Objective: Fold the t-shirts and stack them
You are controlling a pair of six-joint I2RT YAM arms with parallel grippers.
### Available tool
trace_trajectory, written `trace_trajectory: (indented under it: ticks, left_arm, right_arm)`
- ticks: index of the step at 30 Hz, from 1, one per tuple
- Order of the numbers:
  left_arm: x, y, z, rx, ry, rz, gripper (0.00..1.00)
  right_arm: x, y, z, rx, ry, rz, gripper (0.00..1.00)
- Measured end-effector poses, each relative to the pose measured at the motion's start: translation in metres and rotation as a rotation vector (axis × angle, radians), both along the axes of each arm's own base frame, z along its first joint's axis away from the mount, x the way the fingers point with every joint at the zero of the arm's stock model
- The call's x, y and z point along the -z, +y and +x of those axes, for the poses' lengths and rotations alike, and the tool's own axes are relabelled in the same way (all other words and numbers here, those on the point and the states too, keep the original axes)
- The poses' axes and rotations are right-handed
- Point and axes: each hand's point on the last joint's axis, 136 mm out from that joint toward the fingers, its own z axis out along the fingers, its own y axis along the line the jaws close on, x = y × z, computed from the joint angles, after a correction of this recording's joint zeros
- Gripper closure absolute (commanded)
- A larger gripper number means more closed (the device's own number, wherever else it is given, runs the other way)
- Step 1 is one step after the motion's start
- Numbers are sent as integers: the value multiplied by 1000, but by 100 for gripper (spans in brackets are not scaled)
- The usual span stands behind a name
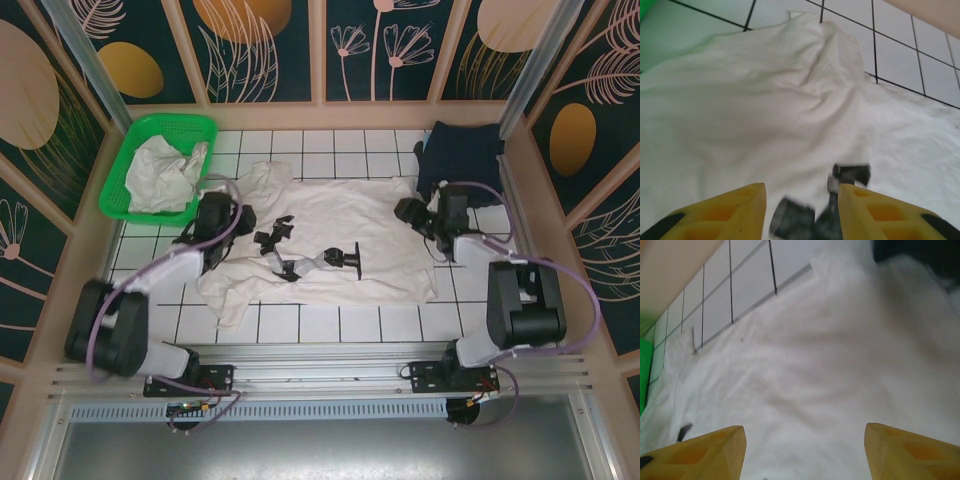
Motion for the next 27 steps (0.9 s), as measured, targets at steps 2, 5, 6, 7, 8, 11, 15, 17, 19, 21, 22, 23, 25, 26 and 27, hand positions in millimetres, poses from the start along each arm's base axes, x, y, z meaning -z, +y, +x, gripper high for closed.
trace_trajectory:
  ticks: [2, 5, 6, 7, 8, 11, 15, 17, 19, 21, 22, 23, 25, 26, 27]
  left_arm:
    - [9, -10, 33, 13, 18, 20, 63]
    - [24, -23, 77, 26, 26, 33, 64]
    - [32, -26, 91, 27, 32, 37, 64]
    - [38, -27, 99, 27, 41, 38, 65]
    - [48, -27, 111, 24, 55, 43, 66]
    - [73, -26, 141, 14, 87, 41, 66]
    - [85, -24, 175, 6, 91, 27, 65]
    - [81, -24, 191, 5, 77, 15, 65]
    - [78, -23, 209, 5, 62, 2, 65]
    - [80, -20, 224, 3, 53, -11, 65]
    - [83, -16, 231, 0, 50, -19, 65]
    - [83, -12, 239, 1, 43, -30, 66]
    - [80, -4, 254, -1, 24, -51, 66]
    - [79, 1, 262, -4, 14, -60, 66]
    - [78, 5, 268, -4, 7, -68, 65]
  right_arm:
    - [-1, 3, 24, 7, 0, -35, 40]
    - [9, 5, 61, 20, 26, -83, 42]
    - [15, 6, 73, 21, 41, -98, 43]
    - [22, 5, 81, 26, 58, -109, 43]
    - [30, 5, 91, 32, 81, -122, 44]
    - [56, 4, 111, 43, 144, -150, 44]
    - [72, 3, 124, 52, 192, -171, 44]
    - [67, 2, 136, 60, 185, -177, 44]
    - [68, 2, 147, 66, 187, -181, 44]
    - [74, 1, 156, 66, 193, -177, 44]
    - [71, 2, 162, 63, 183, -167, 44]
    - [70, 2, 167, 61, 176, -158, 44]
    - [70, 1, 177, 54, 170, -139, 44]
    - [69, 1, 185, 51, 163, -125, 44]
    - [67, 1, 192, 49, 154, -118, 44]
